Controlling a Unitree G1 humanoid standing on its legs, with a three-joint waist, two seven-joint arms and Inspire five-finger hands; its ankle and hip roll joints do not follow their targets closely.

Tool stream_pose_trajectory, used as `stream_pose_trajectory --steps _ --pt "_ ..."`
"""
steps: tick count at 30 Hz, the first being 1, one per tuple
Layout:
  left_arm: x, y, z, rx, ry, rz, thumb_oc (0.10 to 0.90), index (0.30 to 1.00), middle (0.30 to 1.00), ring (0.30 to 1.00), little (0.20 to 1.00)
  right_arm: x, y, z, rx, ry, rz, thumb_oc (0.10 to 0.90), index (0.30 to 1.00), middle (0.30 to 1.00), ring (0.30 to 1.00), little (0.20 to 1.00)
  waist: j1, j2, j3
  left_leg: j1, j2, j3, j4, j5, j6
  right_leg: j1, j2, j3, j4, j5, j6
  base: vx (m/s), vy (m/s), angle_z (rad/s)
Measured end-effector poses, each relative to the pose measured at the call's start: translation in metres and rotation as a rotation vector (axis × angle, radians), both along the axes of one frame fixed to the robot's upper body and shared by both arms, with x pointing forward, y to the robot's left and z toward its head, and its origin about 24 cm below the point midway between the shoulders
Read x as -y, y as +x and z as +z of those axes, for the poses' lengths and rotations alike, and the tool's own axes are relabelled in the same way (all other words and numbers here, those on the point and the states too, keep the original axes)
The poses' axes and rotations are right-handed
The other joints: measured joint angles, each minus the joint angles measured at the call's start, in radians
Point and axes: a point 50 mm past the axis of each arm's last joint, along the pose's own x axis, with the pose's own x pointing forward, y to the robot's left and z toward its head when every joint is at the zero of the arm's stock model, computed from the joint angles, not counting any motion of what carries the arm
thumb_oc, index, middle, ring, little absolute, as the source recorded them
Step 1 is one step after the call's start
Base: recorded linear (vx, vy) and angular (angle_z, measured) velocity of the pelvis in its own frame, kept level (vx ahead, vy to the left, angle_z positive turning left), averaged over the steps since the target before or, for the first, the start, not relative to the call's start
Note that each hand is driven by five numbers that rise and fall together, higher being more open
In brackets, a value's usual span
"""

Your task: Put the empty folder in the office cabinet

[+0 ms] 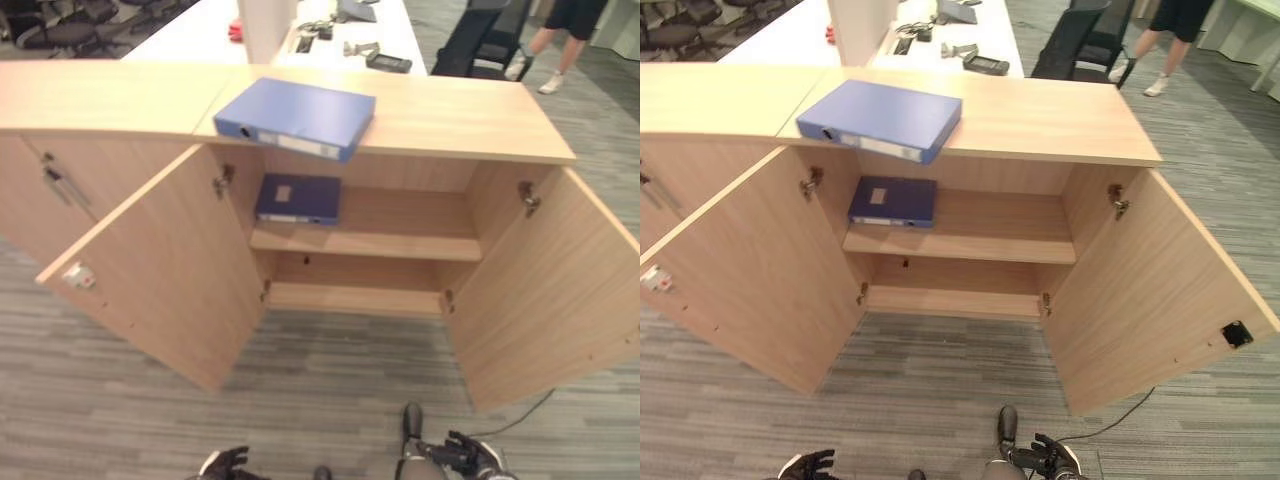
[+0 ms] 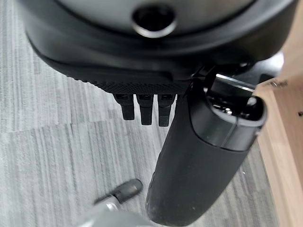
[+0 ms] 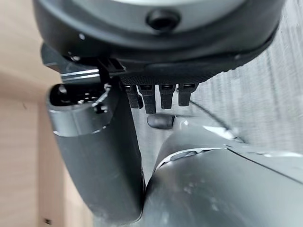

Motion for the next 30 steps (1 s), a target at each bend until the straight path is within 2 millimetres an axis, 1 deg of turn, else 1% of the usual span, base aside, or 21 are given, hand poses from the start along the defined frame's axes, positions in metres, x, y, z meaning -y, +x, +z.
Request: stream_pose_trajectory --steps 2,3,4,5,6,7,8,10,11,12,13,16,17,18,21,24,26,27,28,29,30 --pt "-0.002 -0.005 0.000 -0.011 0.006 -0.006 0.800 0.900 0.900 0.900 0.900 0.000 -0.002 -0.001 -0.011 0.000 -0.002 0.800 0.900 0.900 0.900 0.900 0.007 -0.016 -0.006 0.025 0.005 -0.011 -0.004 -0.008 -0.011 0.014 0.000 -0.007 0.038 -0.002 0.001 0.29 -0.195 0.25" --pt "-0.006 -0.017 -0.001 -0.037 0.014 0.004 0.800 0.900 0.900 0.900 0.900 0.000 -0.009 -0.003 -0.046 0.002 -0.004 0.800 0.900 0.900 0.900 0.900 0.006 -0.041 -0.017 0.055 0.006 -0.020 -0.004 -0.025 -0.050 0.050 -0.001 -0.036 0.049 -0.011 -0.004 0.27 -0.231 0.17" --pt "-0.005 -0.023 -0.003 -0.048 0.010 0.025 0.800 0.900 0.900 0.900 0.900 0.002 -0.013 -0.004 -0.065 -0.006 0.001 0.800 0.900 0.900 0.900 0.900 0.006 -0.047 -0.024 0.069 0.017 -0.023 -0.003 -0.040 -0.076 0.069 0.013 -0.037 0.037 0.043 -0.027 0.33 -0.376 0.04" --pt "0.004 -0.034 -0.007 -0.071 -0.015 0.045 0.800 0.900 0.900 0.900 0.900 0.012 -0.018 -0.003 -0.081 -0.032 -0.002 0.800 0.900 0.900 0.900 0.900 0.006 0.004 -0.037 0.077 0.076 -0.022 0.005 -0.051 -0.114 0.083 0.068 -0.058 0.039 0.054 -0.071 0.24 -0.280 -0.05" --pt "0.005 -0.036 -0.007 -0.075 -0.022 0.044 0.800 0.900 0.900 0.900 0.900 0.014 -0.019 -0.002 -0.081 -0.040 0.004 0.800 0.900 0.900 0.900 0.900 0.006 0.014 -0.041 0.074 0.089 -0.022 0.008 -0.052 -0.116 0.087 0.080 -0.062 0.038 0.054 -0.080 0.23 -0.350 -0.06" --pt "0.013 -0.038 -0.009 -0.079 -0.041 0.054 0.800 0.900 0.900 0.900 0.900 0.026 -0.020 0.001 -0.090 -0.078 0.023 0.800 0.900 0.900 0.900 0.900 0.005 0.060 -0.048 0.066 0.139 -0.026 0.038 -0.054 -0.147 0.101 0.123 -0.090 0.027 0.041 -0.101 0.12 -0.229 0.05" --pt "0.014 -0.030 -0.009 -0.057 -0.045 0.045 0.800 0.900 0.900 0.900 0.900 0.032 -0.020 0.003 -0.099 -0.100 0.041 0.800 0.900 0.900 0.900 0.900 0.008 0.081 -0.053 0.039 0.166 -0.033 0.100 -0.057 -0.157 0.120 0.151 -0.097 0.008 0.035 -0.114 0.11 -0.230 0.01" --pt "0.012 -0.026 -0.007 -0.048 -0.038 0.050 0.800 0.900 0.900 0.900 0.900 0.033 -0.020 0.003 -0.109 -0.111 0.061 0.800 0.900 0.900 0.900 0.900 0.007 0.080 -0.052 0.021 0.190 -0.036 0.160 -0.047 -0.175 0.139 0.177 -0.106 -0.006 0.019 -0.136 0.10 -0.154 -0.07" --pt "0.011 -0.024 -0.007 -0.045 -0.036 0.051 0.800 0.900 0.900 0.900 0.900 0.035 -0.022 0.004 -0.118 -0.121 0.075 0.800 0.900 0.900 0.900 0.900 0.003 0.068 -0.045 0.010 0.207 -0.051 0.194 -0.044 -0.199 0.150 0.190 -0.106 -0.007 0.010 -0.156 0.15 -0.221 -0.03" --pt "0.013 -0.017 -0.007 -0.030 -0.041 0.041 0.800 0.900 0.900 0.900 0.900 0.039 -0.022 0.005 -0.122 -0.130 0.074 0.800 0.900 0.900 0.900 0.900 0.005 0.080 -0.050 -0.006 0.218 -0.071 0.229 -0.020 -0.234 0.155 0.208 -0.116 -0.008 -0.023 -0.154 0.22 -0.267 0.13" --pt "0.014 -0.010 -0.006 -0.016 -0.041 0.029 0.800 0.900 0.900 0.900 0.900 0.040 -0.024 0.005 -0.127 -0.132 0.071 0.800 0.900 0.900 0.900 0.900 0.003 0.079 -0.049 -0.030 0.225 -0.094 0.277 -0.016 -0.241 0.176 0.212 -0.118 -0.026 -0.031 -0.154 0.13 -0.095 0.13" --pt "0.018 0.003 -0.003 0.023 -0.052 0.018 0.800 0.900 0.900 0.900 0.900 0.046 -0.042 0.003 -0.183 -0.143 0.052 0.800 0.900 0.900 0.900 0.900 0.006 0.067 -0.047 -0.074 0.241 -0.175 0.422 0.036 -0.316 0.227 0.245 -0.116 -0.041 -0.048 -0.205 0.18 -0.168 -0.03" --pt "0.019 0.007 -0.003 0.030 -0.055 0.012 0.800 0.900 0.900 0.900 0.900 0.048 -0.041 0.004 -0.182 -0.149 0.049 0.800 0.900 0.900 0.900 0.900 0.002 0.068 -0.047 -0.105 0.242 -0.208 0.470 0.072 -0.326 0.231 0.250 -0.119 -0.036 -0.057 -0.216 0.21 -0.215 -0.06" --pt "0.020 0.013 -0.002 0.043 -0.056 0.008 0.800 0.900 0.900 0.900 0.900 0.050 -0.042 0.004 -0.181 -0.149 0.038 0.800 0.900 0.900 0.900 0.900 0.002 0.045 -0.033 -0.121 0.233 -0.230 0.505 0.110 -0.329 0.235 0.248 -0.117 -0.033 -0.063 -0.227 0.15 -0.164 0.00" --pt "0.021 0.021 0.001 0.068 -0.058 0.005 0.800 0.900 0.900 0.900 0.900 0.048 -0.043 0.003 -0.192 -0.140 0.038 0.800 0.900 0.900 0.900 0.900 0.003 0.020 -0.015 -0.160 0.227 -0.240 0.574 0.186 -0.322 0.258 0.242 -0.120 -0.032 -0.085 -0.265 0.15 -0.057 0.00" --pt "0.022 0.031 0.003 0.092 -0.058 -0.004 0.800 0.900 0.900 0.900 0.900 0.047 -0.037 0.004 -0.175 -0.134 0.022 0.800 0.900 0.900 0.900 0.900 0.004 0.009 0.008 -0.218 0.256 -0.209 0.502 0.182 -0.316 0.266 0.245 -0.119 -0.043 -0.111 -0.276 0.25 0.042 0.10" --pt "0.022 0.033 0.004 0.097 -0.059 -0.005 0.800 0.900 0.900 0.900 0.900 0.046 -0.030 0.005 -0.158 -0.133 0.026 0.800 0.900 0.900 0.900 0.900 0.012 0.006 0.024 -0.223 0.260 -0.174 0.293 0.155 -0.310 0.276 0.250 -0.118 -0.042 -0.119 -0.262 0.33 0.103 0.05" --pt "0.022 0.031 0.003 0.097 -0.063 0.008 0.800 0.900 0.900 0.900 0.900 0.046 -0.025 0.006 -0.147 -0.135 0.030 0.800 0.900 0.900 0.900 0.900 0.024 0.011 0.030 -0.220 0.252 -0.180 0.198 0.150 -0.314 0.277 0.253 -0.107 -0.048 -0.119 -0.237 0.18 0.060 -0.26" --pt "0.024 0.032 0.003 0.102 -0.073 0.015 0.800 0.900 0.900 0.900 0.900 0.047 -0.025 0.006 -0.146 -0.139 0.029 0.800 0.900 0.900 0.900 0.900 0.038 0.016 0.032 -0.213 0.242 -0.189 0.099 0.155 -0.309 0.272 0.256 -0.092 -0.048 -0.121 -0.236 0.11 0.036 -0.52" --pt "0.029 0.038 0.005 0.133 -0.092 0.022 0.800 0.900 0.900 0.900 0.900 0.050 -0.017 0.009 -0.123 -0.149 0.031 0.800 0.900 0.900 0.900 0.900 0.057 0.037 0.045 -0.233 0.236 -0.182 0.055 0.186 -0.297 0.280 0.269 -0.085 -0.049 -0.106 -0.250 0.15 0.066 -0.53" --pt "0.032 0.042 0.005 0.146 -0.100 0.018 0.800 0.900 0.900 0.900 0.900 0.050 -0.013 0.010 -0.113 -0.153 0.037 0.800 0.900 0.900 0.900 0.900 0.055 0.051 0.046 -0.242 0.239 -0.182 0.060 0.200 -0.293 0.291 0.282 -0.077 -0.049 -0.121 -0.230 0.29 0.123 -0.46"
